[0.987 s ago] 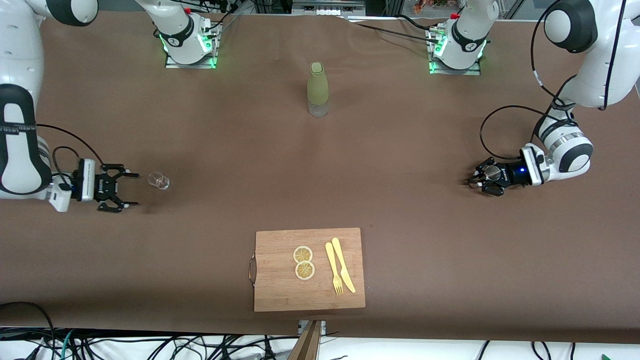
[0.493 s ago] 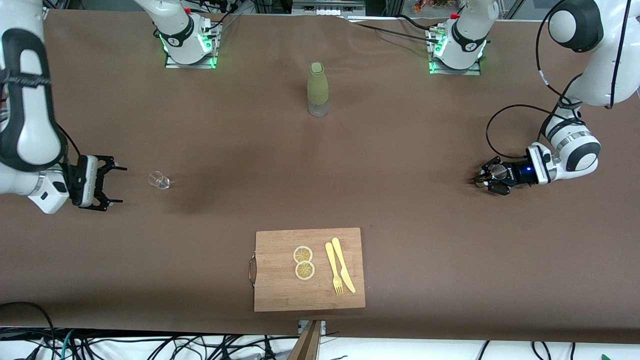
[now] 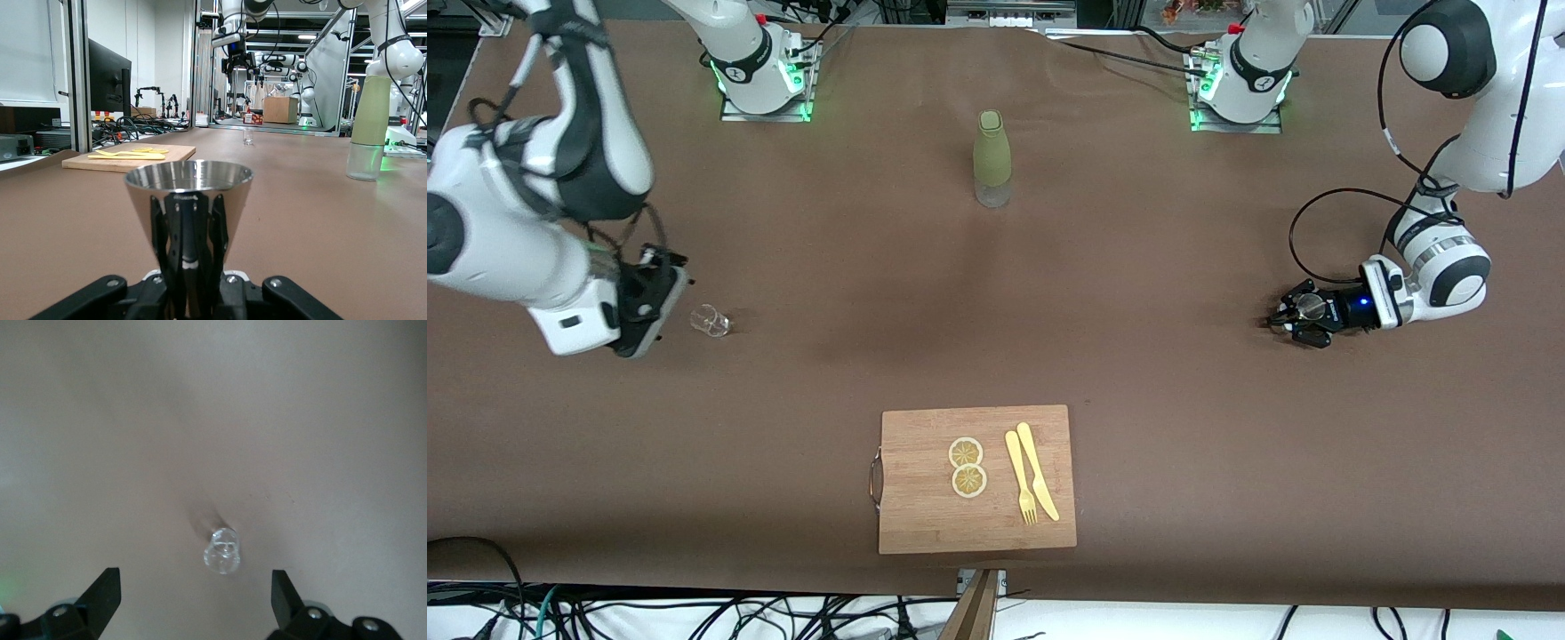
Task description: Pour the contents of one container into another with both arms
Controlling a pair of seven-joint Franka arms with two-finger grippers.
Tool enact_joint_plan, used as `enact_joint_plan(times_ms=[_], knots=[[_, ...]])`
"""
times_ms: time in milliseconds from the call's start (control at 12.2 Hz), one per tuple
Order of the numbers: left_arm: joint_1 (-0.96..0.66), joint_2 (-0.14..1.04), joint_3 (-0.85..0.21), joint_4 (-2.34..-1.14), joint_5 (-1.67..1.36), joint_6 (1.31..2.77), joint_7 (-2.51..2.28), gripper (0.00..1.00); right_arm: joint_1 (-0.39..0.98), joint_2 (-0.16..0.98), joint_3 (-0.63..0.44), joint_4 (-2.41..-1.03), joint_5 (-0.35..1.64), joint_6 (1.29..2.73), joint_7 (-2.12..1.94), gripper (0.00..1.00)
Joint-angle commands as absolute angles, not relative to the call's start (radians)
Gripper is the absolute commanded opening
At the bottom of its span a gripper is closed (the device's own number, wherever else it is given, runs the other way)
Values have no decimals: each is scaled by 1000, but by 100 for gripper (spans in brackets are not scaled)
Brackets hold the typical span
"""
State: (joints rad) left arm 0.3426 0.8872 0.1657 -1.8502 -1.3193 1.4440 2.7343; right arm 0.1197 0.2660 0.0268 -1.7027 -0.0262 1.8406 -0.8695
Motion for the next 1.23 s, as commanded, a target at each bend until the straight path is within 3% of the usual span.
enact_joint_plan(times_ms=[0,329,411,740,1151], knots=[[353,899,163,-1833,-1290,1420,2833,0,121,204,106,-1736,-87,1803,-563,100],[353,899,163,-1835,-1281,1420,2832,74,123,128,149,-1733,-91,1720,-10,100],[354,899,163,-1835,-1278,1420,2832,100,123,106,149,-1732,-89,1698,74,100],[360,899,163,-1835,-1272,1420,2830,100,117,32,46,-1712,-84,1566,112,100],[368,897,190,-1830,-1229,1419,2823,100,72,0,-46,-1637,-89,1528,112,100]])
